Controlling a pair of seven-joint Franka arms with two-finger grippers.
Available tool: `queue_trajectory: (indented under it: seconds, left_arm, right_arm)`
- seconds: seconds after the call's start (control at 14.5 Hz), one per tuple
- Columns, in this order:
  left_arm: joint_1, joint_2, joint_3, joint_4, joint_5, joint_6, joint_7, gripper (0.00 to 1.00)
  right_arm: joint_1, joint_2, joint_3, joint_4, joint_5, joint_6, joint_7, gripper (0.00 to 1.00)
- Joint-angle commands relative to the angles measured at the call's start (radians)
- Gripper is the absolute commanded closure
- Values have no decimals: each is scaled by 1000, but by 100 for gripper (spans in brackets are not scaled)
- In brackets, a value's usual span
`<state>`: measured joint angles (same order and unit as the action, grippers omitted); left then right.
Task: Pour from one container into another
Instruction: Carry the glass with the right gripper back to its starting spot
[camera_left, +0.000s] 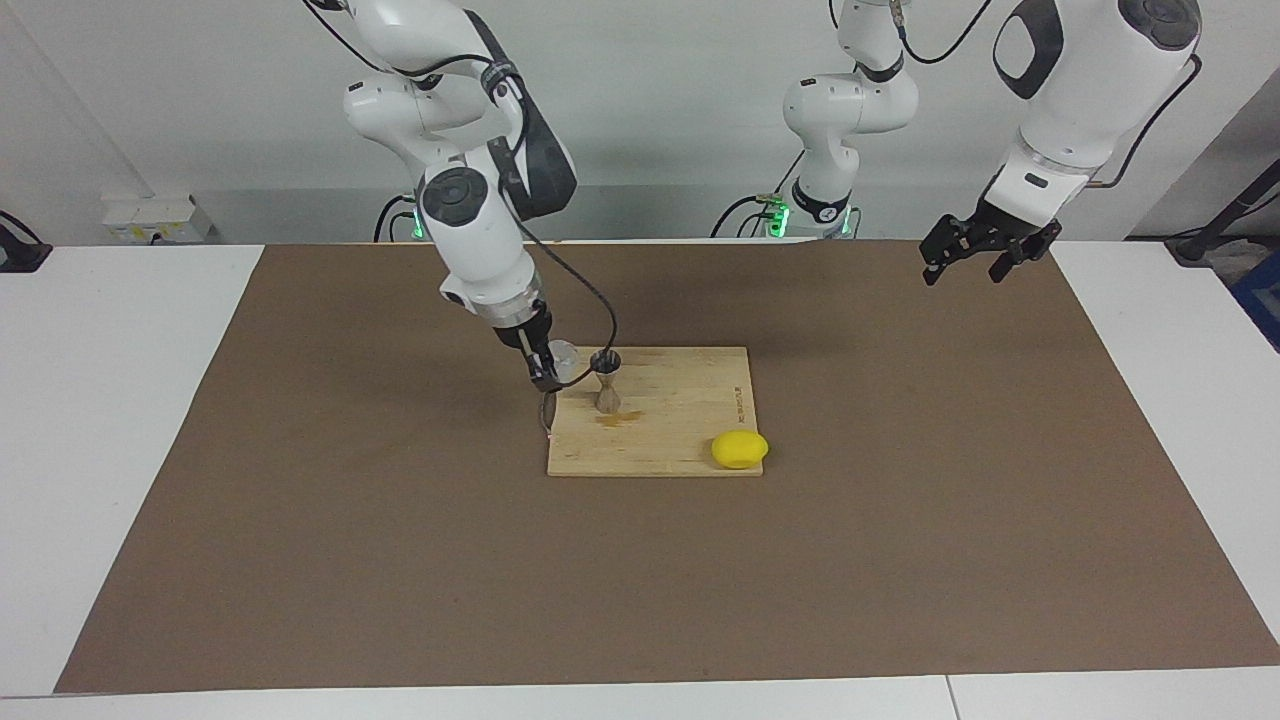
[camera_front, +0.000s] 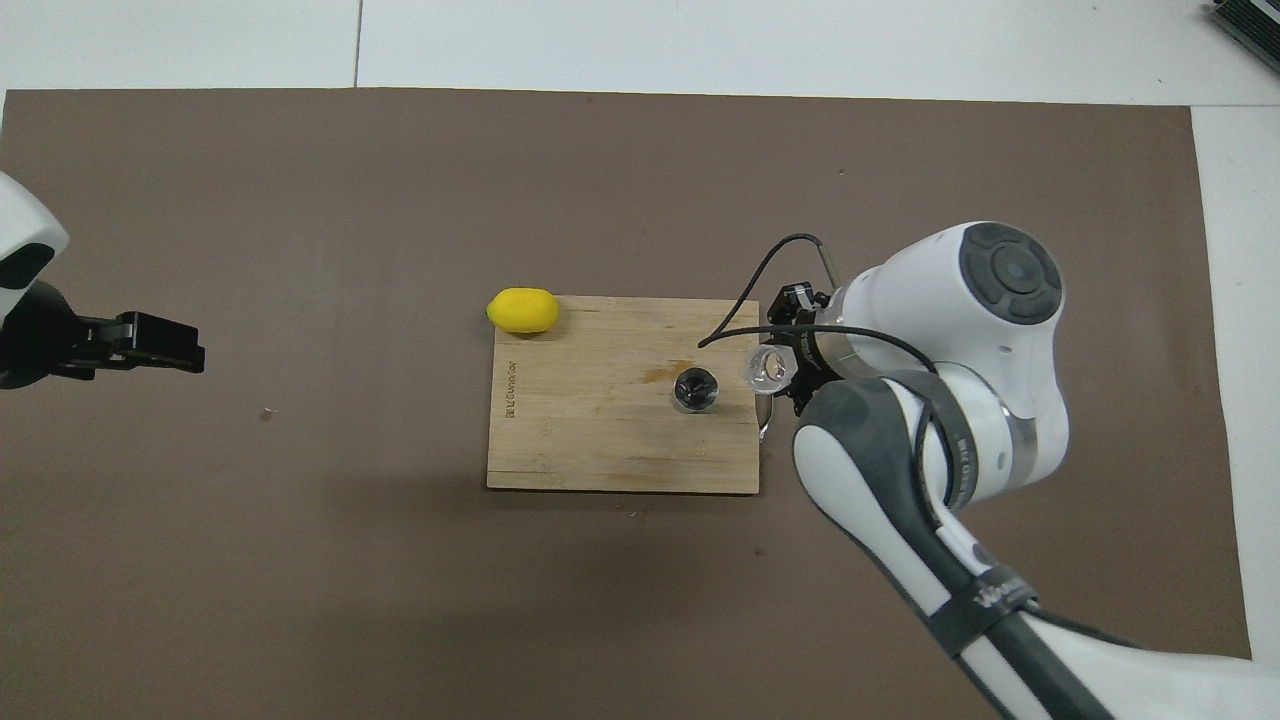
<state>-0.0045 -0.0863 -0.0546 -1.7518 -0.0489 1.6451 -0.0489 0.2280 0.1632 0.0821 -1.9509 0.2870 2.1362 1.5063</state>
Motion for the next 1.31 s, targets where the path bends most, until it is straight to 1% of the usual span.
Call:
queue_trajectory:
  seconds: [0.0,0.07,0.28,0.41,0.55,0.76,0.83,1.04,1.11,1.18,1.24]
  left_arm:
    - [8,85,-5,135,12,-88,-9,0]
    - [12,83,-4,124,12,-88,-9,0]
    - [12,66,-2,81,12,-74,-2,0]
    - [14,63,-2,74,12,-74,-2,0]
    - [14,62,-2,72,14,-74,-6,0]
    - [15,62,-1,72,17,-70,-9,0]
    - [15,62,-1,74,17,-68,-11,0]
    - [17,62,-1,74,17,-56,-9,0]
    - [15,62,-1,72,18,-50,-8,0]
    - [15,62,-1,72,18,-50,-2,0]
    - [15,62,-1,72,18,-48,-2,0]
  right_arm:
    - [-126,-8,10,-52,154,-12,-183,100]
    - [-165,-1,10,-60,199,-18,-239,100]
    - [-291,33,10,-75,280,-58,-375,100]
    - [-358,61,10,-85,311,-76,-455,100]
    - [-421,107,10,-82,346,-97,-549,100]
    - [-484,163,11,-54,362,-142,-584,100]
    - [-504,174,10,-54,362,-142,-600,100]
    - [-521,184,8,-63,366,-127,-624,100]
    - [-524,182,7,-68,366,-118,-618,78]
    - [-524,180,5,-74,366,-105,-617,48]
    - [-526,179,4,-76,366,-102,-607,10]
